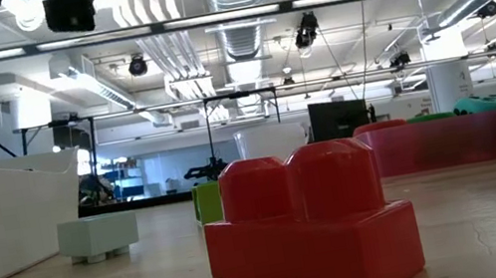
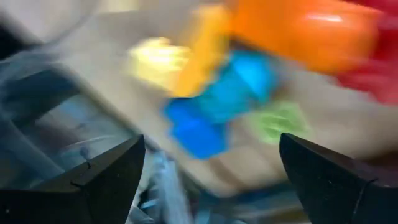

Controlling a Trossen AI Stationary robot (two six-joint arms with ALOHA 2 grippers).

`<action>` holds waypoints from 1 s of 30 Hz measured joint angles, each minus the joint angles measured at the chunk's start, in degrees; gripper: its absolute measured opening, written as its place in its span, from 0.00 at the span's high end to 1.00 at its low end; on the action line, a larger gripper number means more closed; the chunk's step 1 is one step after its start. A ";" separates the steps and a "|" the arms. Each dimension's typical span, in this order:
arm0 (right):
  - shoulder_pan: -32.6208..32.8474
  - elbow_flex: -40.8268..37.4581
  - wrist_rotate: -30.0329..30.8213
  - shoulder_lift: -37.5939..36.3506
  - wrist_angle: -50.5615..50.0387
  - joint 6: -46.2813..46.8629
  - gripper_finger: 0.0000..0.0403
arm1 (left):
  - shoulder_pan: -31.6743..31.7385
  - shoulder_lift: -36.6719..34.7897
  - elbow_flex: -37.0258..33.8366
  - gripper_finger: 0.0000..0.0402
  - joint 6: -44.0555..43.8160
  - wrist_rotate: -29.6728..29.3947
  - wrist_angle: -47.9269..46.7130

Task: Pick & Place Toys
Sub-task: Put the green game piece into the transparent bin

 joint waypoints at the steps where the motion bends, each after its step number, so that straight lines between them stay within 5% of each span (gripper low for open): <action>1: -0.04 0.22 -0.05 0.13 -3.42 1.15 0.10 | 0.00 0.00 -0.03 0.01 -0.29 0.10 0.48; 20: 0.03 2.97 3.34 -0.01 -5.39 0.03 0.10 | 0.35 2.99 0.23 0.01 6.23 2.17 3.91; 30: 0.14 6.64 7.85 -0.01 -1.43 1.70 0.10 | 0.52 16.21 8.35 0.01 26.02 -2.27 -10.32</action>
